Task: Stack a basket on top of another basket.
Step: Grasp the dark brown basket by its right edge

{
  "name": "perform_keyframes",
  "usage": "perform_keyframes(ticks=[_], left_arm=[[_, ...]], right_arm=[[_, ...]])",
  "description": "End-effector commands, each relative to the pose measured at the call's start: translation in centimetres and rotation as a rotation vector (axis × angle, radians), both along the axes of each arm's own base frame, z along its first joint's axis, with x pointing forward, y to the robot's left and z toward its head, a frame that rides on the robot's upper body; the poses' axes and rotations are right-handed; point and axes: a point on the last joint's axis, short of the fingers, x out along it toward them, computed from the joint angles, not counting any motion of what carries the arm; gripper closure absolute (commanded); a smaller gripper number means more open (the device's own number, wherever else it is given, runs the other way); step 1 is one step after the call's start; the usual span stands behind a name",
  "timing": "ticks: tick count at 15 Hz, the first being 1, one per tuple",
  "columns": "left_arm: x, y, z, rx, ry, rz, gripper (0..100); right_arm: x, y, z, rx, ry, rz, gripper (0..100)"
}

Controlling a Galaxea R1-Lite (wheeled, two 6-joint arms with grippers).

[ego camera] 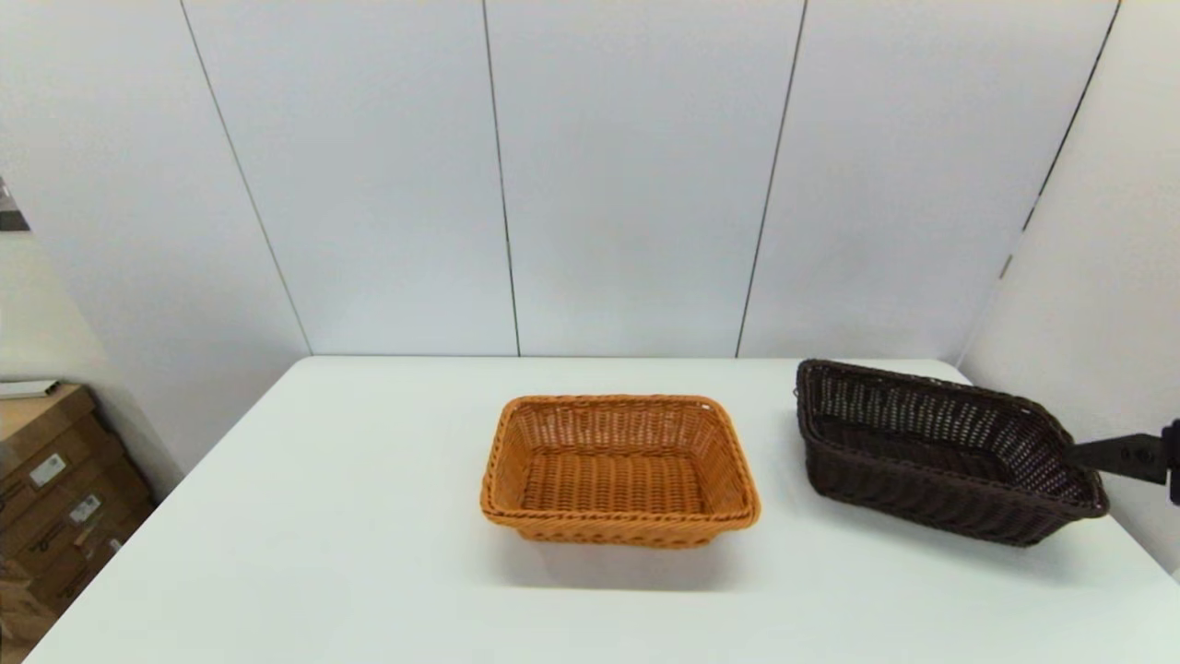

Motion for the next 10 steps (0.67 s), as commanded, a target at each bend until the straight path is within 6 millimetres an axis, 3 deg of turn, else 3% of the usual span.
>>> perform_keyframes(ticks=[1,5,10], left_arm=[[0.0,0.0,0.0,-0.001,0.000,0.001,0],[0.0,0.0,0.0,-0.001,0.000,0.001,0],[0.0,0.0,0.0,-0.001,0.000,0.001,0]], right_arm=[[6.2,-3.8,-1.2,0.038,0.121,-0.117,0],[10.5,-6.1,-2.3,0.061,0.213,-0.148,0],[14.6,-7.6,-4.2,0.050,0.292,-0.167,0]])
